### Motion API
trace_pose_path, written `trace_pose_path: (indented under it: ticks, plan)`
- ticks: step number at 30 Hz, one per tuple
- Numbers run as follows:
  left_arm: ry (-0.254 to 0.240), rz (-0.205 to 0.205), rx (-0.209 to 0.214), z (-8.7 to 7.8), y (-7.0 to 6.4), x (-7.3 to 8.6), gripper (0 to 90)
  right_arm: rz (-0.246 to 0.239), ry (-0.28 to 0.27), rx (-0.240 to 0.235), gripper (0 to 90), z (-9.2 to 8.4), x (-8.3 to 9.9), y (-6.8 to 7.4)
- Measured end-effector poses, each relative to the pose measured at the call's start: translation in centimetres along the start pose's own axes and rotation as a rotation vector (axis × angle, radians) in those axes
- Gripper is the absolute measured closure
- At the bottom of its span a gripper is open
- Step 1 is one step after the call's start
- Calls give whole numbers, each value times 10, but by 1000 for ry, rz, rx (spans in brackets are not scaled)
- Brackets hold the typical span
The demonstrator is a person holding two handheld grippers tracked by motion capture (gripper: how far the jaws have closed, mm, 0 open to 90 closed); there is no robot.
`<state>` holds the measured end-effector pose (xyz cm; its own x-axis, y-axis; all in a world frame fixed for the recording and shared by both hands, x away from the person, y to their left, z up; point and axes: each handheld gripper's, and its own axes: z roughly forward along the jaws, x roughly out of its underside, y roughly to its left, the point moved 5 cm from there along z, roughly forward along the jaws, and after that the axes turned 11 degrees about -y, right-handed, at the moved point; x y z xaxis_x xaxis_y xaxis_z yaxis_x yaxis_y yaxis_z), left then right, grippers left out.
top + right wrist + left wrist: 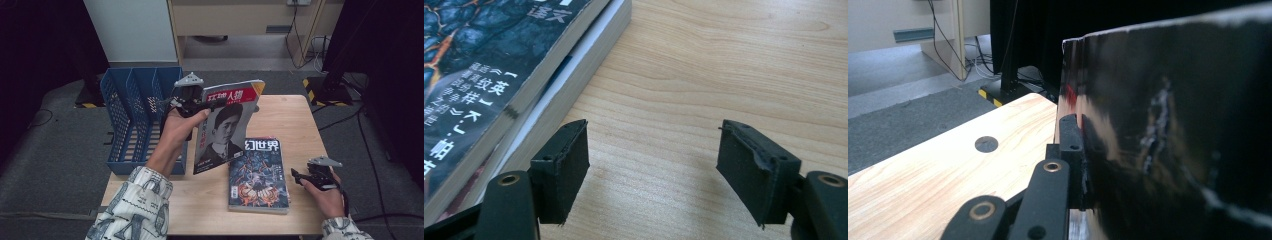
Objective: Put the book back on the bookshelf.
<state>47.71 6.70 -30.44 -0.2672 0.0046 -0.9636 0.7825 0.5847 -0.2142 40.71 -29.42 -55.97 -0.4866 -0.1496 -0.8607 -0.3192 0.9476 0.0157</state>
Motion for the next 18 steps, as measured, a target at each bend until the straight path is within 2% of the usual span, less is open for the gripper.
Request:
trace_pose_path:
  ticks: [7, 18]
  plan:
    - [-32, -8, -18, -12, 6, -6, 860, 1, 26, 9, 286, 2, 4, -1]
    - [-69, -6, -49, -35, 16, -13, 860, 5, 28, 14, 268, 6, 7, -1]
